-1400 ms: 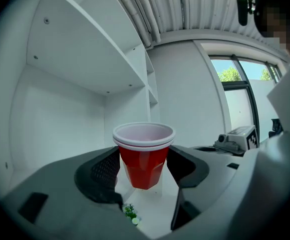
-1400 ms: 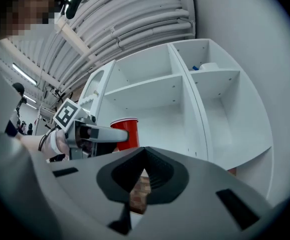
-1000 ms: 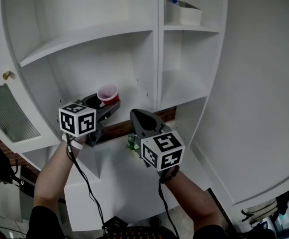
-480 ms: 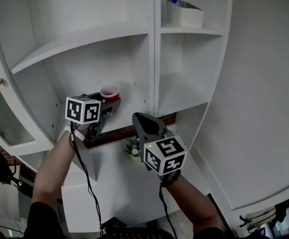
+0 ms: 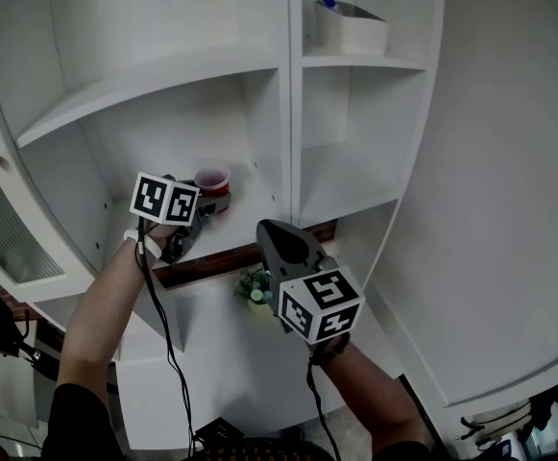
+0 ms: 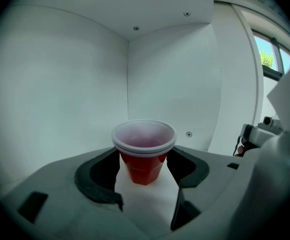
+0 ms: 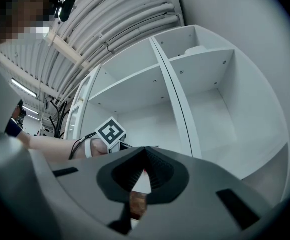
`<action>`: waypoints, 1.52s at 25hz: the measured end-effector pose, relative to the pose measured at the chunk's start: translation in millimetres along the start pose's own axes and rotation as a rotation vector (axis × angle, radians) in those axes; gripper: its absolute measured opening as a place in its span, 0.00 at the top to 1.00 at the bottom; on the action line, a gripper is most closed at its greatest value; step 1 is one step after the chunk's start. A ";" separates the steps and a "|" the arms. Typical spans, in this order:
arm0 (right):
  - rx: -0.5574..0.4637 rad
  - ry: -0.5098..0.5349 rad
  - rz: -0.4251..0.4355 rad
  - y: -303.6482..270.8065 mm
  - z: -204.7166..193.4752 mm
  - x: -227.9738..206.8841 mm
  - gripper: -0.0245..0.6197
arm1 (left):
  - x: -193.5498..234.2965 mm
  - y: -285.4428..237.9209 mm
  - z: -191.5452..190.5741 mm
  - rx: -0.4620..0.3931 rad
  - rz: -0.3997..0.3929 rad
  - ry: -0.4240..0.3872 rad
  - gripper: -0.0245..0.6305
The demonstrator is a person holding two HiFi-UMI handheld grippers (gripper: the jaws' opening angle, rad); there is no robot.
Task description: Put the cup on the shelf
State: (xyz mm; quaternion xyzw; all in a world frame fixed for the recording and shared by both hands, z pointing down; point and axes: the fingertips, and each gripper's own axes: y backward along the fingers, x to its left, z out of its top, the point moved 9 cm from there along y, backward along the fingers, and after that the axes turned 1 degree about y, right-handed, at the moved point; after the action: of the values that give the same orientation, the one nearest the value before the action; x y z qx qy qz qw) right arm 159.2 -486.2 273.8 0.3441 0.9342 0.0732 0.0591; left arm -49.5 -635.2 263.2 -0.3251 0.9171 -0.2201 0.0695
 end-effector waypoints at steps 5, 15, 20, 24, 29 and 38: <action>0.001 -0.002 -0.009 4.6 -2.5 -0.3 0.97 | 0.5 -2.1 0.6 -0.003 0.001 0.005 0.51; -0.006 0.000 -0.016 12.4 -5.3 7.9 0.97 | 0.6 4.5 -4.3 0.020 -0.019 0.009 0.48; -0.004 -0.007 -0.023 16.6 -7.1 12.8 0.97 | -1.7 18.6 -10.4 0.024 -0.011 -0.007 0.48; 0.010 -0.010 -0.020 19.3 -12.5 21.5 0.97 | -5.4 32.5 -19.1 0.014 -0.023 -0.006 0.48; 0.022 -0.005 -0.014 22.0 -17.0 33.6 0.97 | -15.3 60.0 -30.9 -0.002 -0.053 -0.016 0.48; 0.051 -0.008 -0.020 29.7 -29.5 55.6 0.97 | -59.4 122.3 -60.7 -0.130 -0.171 -0.053 0.49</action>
State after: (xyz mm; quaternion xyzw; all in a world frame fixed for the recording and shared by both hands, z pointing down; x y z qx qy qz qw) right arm 131.2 -430.5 304.7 0.3366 0.9388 0.0476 0.0551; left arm -88.8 -491.6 261.6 -0.4117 0.8962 -0.1565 0.0534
